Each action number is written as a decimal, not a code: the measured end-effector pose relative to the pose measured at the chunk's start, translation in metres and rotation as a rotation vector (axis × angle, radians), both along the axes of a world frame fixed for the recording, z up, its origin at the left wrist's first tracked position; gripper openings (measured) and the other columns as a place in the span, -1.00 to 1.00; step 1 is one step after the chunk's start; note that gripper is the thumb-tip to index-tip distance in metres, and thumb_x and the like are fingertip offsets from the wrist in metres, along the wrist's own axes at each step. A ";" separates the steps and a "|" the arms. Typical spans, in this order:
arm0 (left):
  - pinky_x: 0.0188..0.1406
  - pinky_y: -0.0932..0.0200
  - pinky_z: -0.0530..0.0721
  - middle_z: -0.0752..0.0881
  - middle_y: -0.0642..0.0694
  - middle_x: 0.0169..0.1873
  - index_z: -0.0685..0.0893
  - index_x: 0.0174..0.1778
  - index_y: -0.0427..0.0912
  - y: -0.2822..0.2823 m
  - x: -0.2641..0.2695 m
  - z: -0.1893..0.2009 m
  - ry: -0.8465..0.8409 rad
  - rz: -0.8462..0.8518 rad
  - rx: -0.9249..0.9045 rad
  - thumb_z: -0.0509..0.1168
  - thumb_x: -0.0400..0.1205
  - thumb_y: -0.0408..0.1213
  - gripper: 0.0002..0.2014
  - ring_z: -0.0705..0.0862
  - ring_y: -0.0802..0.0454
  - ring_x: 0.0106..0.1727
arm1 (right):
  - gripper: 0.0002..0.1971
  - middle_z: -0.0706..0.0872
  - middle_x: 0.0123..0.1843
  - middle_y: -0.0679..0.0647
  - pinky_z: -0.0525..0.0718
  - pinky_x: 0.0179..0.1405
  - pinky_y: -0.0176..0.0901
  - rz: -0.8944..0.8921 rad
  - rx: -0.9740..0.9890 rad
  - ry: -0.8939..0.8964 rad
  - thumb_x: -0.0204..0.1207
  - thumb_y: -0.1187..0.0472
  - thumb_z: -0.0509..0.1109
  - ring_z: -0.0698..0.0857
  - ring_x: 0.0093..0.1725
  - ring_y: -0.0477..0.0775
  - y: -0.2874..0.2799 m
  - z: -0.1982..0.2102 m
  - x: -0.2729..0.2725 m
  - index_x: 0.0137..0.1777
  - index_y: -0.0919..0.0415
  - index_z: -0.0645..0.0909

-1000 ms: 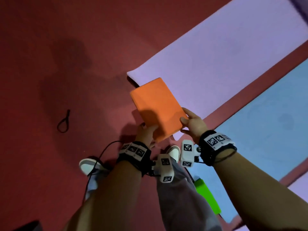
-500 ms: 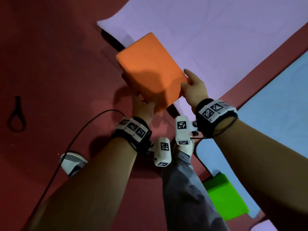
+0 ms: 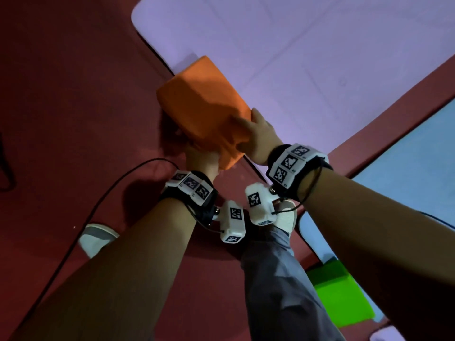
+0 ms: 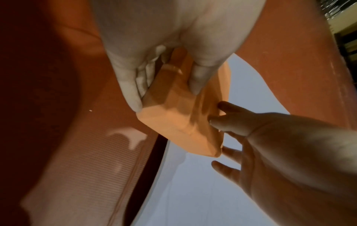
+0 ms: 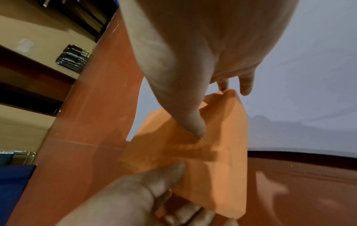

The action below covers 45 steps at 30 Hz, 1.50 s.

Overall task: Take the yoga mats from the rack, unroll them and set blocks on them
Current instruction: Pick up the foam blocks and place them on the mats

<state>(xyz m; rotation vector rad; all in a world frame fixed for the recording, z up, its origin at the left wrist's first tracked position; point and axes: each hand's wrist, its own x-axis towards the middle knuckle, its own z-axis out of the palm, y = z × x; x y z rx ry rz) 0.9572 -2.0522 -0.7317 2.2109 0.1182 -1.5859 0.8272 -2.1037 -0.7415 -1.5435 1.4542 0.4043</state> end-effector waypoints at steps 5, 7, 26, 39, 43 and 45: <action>0.10 -0.11 0.74 0.63 -0.04 -0.07 0.45 0.31 -0.02 0.017 0.022 -0.016 0.054 -0.109 0.048 0.28 0.64 -0.43 -0.64 0.65 -0.07 -0.06 | -0.20 -0.09 0.74 0.05 0.38 0.52 0.29 0.080 0.130 0.151 0.48 0.14 0.32 0.08 0.66 0.34 0.017 -0.005 0.020 0.66 -0.35 0.11; -0.07 -0.03 0.69 0.62 -0.04 -0.04 0.46 0.28 0.03 0.021 0.031 -0.021 0.130 -0.122 0.047 0.25 0.67 -0.41 -0.68 0.62 -0.09 0.01 | -0.22 -0.24 0.76 0.02 0.29 0.60 0.25 0.081 0.158 0.181 0.51 0.13 0.28 -0.05 0.71 0.30 0.018 -0.004 0.027 0.67 -0.36 0.09; 0.38 0.06 0.47 0.50 -0.30 0.50 0.46 0.55 -0.29 0.083 0.289 -0.013 -0.227 -0.323 0.080 0.33 0.67 -0.29 -0.49 0.49 -0.24 0.50 | -0.39 0.13 0.74 0.15 0.18 0.66 0.09 0.165 -0.104 -0.024 0.52 0.15 0.34 0.12 0.70 0.24 0.061 0.025 0.278 0.60 0.07 0.39; 0.53 -0.19 0.44 0.00 0.04 0.73 0.50 0.53 0.11 0.157 0.511 -0.078 -0.477 -0.552 0.167 0.20 0.66 -0.15 -0.54 0.38 -0.28 0.58 | -0.35 0.43 0.59 0.29 0.46 0.51 0.12 0.198 -0.076 -0.244 0.32 0.01 0.21 0.49 0.50 0.36 0.124 -0.073 0.456 0.46 0.12 0.60; 0.64 -0.14 0.28 0.02 -0.08 0.74 0.29 0.70 -0.06 0.156 0.502 -0.090 -0.405 -0.580 0.151 0.14 0.76 -0.18 -0.47 0.16 -0.19 0.70 | -0.41 0.41 0.60 0.26 0.48 0.49 0.14 0.221 -0.073 -0.214 0.37 0.11 0.32 0.50 0.48 0.38 0.124 -0.083 0.455 0.47 0.10 0.59; 0.59 -0.10 0.37 0.12 -0.08 0.71 0.25 0.71 -0.07 0.154 0.492 -0.092 -0.434 -0.588 0.150 0.16 0.72 -0.23 -0.42 0.26 -0.18 0.66 | -0.44 0.39 0.62 0.23 0.49 0.49 0.13 0.221 -0.068 -0.201 0.43 0.15 0.38 0.50 0.49 0.35 0.123 -0.085 0.447 0.48 0.07 0.57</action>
